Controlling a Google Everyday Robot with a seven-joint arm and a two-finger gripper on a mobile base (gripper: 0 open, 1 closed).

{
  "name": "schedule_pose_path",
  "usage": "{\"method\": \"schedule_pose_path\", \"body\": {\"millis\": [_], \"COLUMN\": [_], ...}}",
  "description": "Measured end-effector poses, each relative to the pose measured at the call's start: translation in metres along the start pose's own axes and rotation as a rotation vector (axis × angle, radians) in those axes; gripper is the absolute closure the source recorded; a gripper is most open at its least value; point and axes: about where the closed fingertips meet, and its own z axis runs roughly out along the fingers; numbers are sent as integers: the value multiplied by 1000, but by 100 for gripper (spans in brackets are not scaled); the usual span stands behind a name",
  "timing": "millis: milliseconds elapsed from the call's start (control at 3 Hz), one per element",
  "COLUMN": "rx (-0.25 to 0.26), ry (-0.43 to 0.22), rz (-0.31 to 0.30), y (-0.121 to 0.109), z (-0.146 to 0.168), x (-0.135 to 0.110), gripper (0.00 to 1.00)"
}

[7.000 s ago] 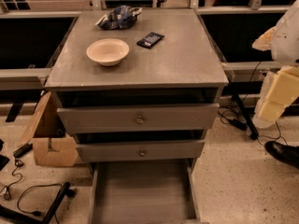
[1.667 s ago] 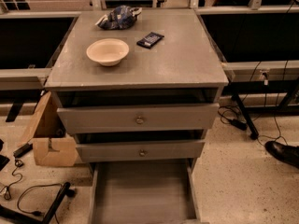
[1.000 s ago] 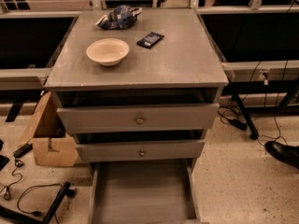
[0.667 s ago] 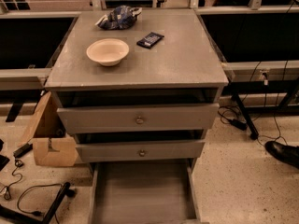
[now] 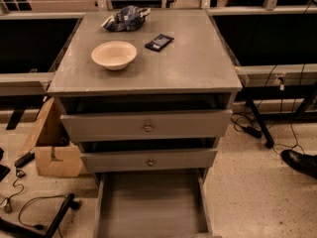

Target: Close bottom drawer

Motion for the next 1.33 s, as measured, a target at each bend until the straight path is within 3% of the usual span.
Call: {"method": "schedule_pose_path", "body": {"millis": [1333], "rx": [-17], "ry": [-46], "rz": [-12], "y": [6], "z": [13], "x": [-9], "gripper": [100]}}
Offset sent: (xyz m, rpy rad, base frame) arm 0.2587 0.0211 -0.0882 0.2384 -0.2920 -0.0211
